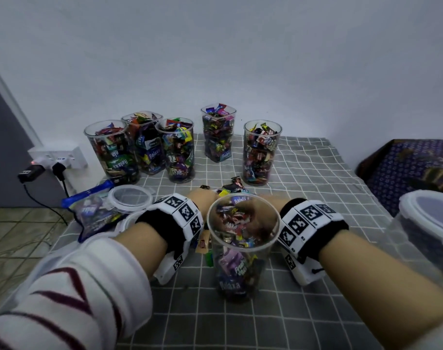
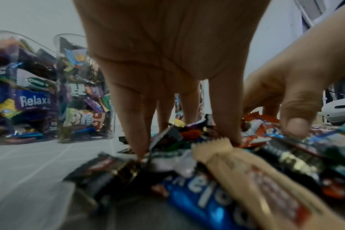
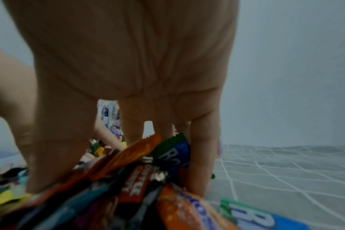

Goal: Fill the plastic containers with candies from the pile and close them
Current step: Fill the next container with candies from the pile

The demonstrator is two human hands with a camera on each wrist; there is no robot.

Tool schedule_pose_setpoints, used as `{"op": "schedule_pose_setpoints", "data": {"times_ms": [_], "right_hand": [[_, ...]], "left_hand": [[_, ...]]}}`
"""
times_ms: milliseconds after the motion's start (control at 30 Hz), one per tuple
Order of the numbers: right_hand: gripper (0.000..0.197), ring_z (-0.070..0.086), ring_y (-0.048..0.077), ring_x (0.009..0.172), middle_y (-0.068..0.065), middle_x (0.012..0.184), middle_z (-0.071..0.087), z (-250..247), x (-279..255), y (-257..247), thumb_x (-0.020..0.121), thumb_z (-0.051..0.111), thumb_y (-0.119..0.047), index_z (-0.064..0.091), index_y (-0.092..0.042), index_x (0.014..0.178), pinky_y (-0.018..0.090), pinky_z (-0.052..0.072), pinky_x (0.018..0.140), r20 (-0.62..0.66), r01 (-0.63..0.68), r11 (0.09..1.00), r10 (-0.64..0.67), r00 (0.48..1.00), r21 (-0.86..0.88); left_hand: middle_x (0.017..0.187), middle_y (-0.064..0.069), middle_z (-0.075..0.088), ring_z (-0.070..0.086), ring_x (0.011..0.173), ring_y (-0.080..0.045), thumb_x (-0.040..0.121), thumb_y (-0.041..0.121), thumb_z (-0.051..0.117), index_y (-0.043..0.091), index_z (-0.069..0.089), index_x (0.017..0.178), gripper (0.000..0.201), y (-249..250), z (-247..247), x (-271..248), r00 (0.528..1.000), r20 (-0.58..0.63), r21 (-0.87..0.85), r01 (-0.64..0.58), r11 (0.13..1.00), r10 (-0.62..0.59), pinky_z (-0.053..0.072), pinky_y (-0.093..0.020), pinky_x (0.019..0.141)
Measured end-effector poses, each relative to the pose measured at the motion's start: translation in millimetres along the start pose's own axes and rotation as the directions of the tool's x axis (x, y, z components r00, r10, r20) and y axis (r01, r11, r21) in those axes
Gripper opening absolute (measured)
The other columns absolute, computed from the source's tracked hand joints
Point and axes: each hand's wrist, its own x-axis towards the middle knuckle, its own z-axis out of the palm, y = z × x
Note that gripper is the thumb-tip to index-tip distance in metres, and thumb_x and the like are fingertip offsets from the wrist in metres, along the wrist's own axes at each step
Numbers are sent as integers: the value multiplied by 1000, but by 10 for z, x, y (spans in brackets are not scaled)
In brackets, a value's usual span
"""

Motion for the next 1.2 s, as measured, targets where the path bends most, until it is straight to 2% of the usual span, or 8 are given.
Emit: {"op": "schedule_pose_setpoints", "data": {"times_ms": [133, 267, 400, 567, 733, 900, 1067, 1200], "right_hand": [[33, 61, 26, 102, 6, 113, 65, 14, -43, 47, 85, 60, -32, 64, -21, 116, 38, 50, 92, -78, -23, 1000, 22, 997, -13], [28, 61, 27, 98, 6, 110, 65, 29, -90, 33, 89, 54, -33, 65, -22, 112, 38, 51, 90, -153, -46, 998, 40, 987, -34], [26, 60, 25, 102, 5, 110, 66, 18, -135, 25, 92, 51, -27, 65, -18, 112, 34, 50, 88, -234, -17, 992, -14, 972, -127], [24, 61, 27, 102, 7, 108, 66, 12, -215, 25, 91, 51, -22, 67, -19, 109, 32, 50, 86, -321, -56, 998, 44, 946, -30], [16, 61, 28, 99, 9, 104, 68, 1, -271, 48, 90, 59, -25, 70, -21, 101, 35, 50, 86, -448, -29, 988, 94, 889, 151], [18, 60, 23, 99, 3, 106, 66, 17, -331, 111, 90, 59, -30, 68, -21, 103, 30, 47, 81, -528, 23, 975, 99, 843, 220], [15, 61, 20, 95, 2, 100, 69, 0, -452, 153, 89, 63, -28, 71, -19, 99, 30, 48, 83, -655, 137, 941, 107, 748, 309], [10, 63, 21, 86, 1, 92, 69, -105, -619, 138, 88, 65, -22, 70, -21, 96, 42, 54, 81, -729, 300, 867, 99, 678, 397]], "left_hand": [[121, -4, 59, 57, 106, -28, 89, 26, 55, 21, 63, 119, 31, 38, 28, -141, 990, -133, -11, -55, 998, 53, 49, -37, 91], [115, -7, 62, 59, 103, -29, 90, 29, 53, 23, 62, 113, 26, 105, -5, -293, 974, -225, -10, -15, 1000, 12, 47, -32, 79], [106, -7, 67, 60, 102, -29, 90, 25, 57, 24, 67, 109, 21, 163, -64, -472, 935, -350, -218, -20, 976, -59, 49, -35, 82], [105, -3, 68, 59, 100, -27, 87, 36, 60, 24, 70, 106, 24, 168, -47, -556, 891, -444, -309, -55, 949, -93, 49, -37, 82], [118, 9, 63, 58, 105, -21, 86, 36, 60, 29, 67, 113, 29, 159, 1, -588, 834, -551, -319, -180, 930, -28, 47, -35, 83], [121, 10, 62, 58, 108, -20, 85, 36, 62, 26, 68, 114, 31, 159, -6, -632, 820, -569, -382, -194, 904, -64, 48, -38, 87], [126, 8, 60, 55, 113, -20, 87, 35, 60, 25, 65, 119, 34, 183, -32, -676, 823, -565, -375, -196, 906, -56, 45, -35, 91], [126, 8, 60, 55, 113, -20, 87, 35, 60, 25, 65, 120, 35, 188, -26, -690, 807, -587, -380, -206, 902, -63, 45, -34, 91]]}}
